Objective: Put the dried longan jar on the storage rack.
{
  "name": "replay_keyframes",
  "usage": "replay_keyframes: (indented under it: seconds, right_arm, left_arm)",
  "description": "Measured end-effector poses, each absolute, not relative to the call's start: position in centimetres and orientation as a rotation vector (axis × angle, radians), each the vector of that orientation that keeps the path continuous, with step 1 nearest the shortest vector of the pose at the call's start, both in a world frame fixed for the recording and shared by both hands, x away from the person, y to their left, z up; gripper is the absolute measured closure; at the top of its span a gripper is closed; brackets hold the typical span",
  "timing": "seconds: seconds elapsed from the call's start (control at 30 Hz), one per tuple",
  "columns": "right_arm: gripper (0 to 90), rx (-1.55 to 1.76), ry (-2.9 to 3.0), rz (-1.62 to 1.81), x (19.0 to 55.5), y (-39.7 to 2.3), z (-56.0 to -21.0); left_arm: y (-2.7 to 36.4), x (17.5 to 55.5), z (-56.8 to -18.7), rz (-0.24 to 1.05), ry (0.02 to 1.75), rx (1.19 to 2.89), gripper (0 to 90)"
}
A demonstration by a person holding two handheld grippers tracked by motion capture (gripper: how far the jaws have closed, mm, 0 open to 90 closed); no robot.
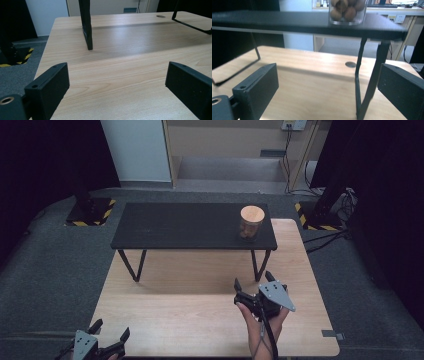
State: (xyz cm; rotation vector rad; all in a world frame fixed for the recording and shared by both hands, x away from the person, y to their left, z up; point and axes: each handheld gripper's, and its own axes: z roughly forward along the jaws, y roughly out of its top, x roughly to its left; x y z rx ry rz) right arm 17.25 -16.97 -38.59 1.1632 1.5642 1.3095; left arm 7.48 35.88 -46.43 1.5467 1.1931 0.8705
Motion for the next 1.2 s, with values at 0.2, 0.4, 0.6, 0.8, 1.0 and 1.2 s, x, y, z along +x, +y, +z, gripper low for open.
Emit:
replay_keyframes:
  seconds: [0.2,0.4,0.6,0.8,1.0,1.2]
  right_arm:
    - [3.4,1.179,1.58,1.298,15.8,-17.1,-40.1]
    - [3.3,1.195,1.583,1.283,14.2,-17.4,-42.2]
    - [3.3,1.207,1.546,1.287,13.0,-18.0,-43.9]
    - [3.5,1.203,1.526,1.299,12.1,-18.8,-45.4]
    - [3.5,1.209,1.501,1.3,11.4,-19.2,-46.4]
    - [3.5,1.211,1.481,1.297,10.9,-19.4,-47.0]
  left_arm:
    - [36.0,7.8,-46.4,0.882,1.195,1.545,3.9]
    - [36.1,8.3,-46.2,0.894,1.189,1.547,3.9]
    - [36.1,8.7,-45.9,0.904,1.173,1.548,3.9]
    - [36.1,9.1,-45.8,0.907,1.162,1.555,3.9]
    - [35.9,9.4,-45.7,0.91,1.161,1.552,3.9]
    - [35.7,9.6,-45.6,0.909,1.162,1.547,3.9]
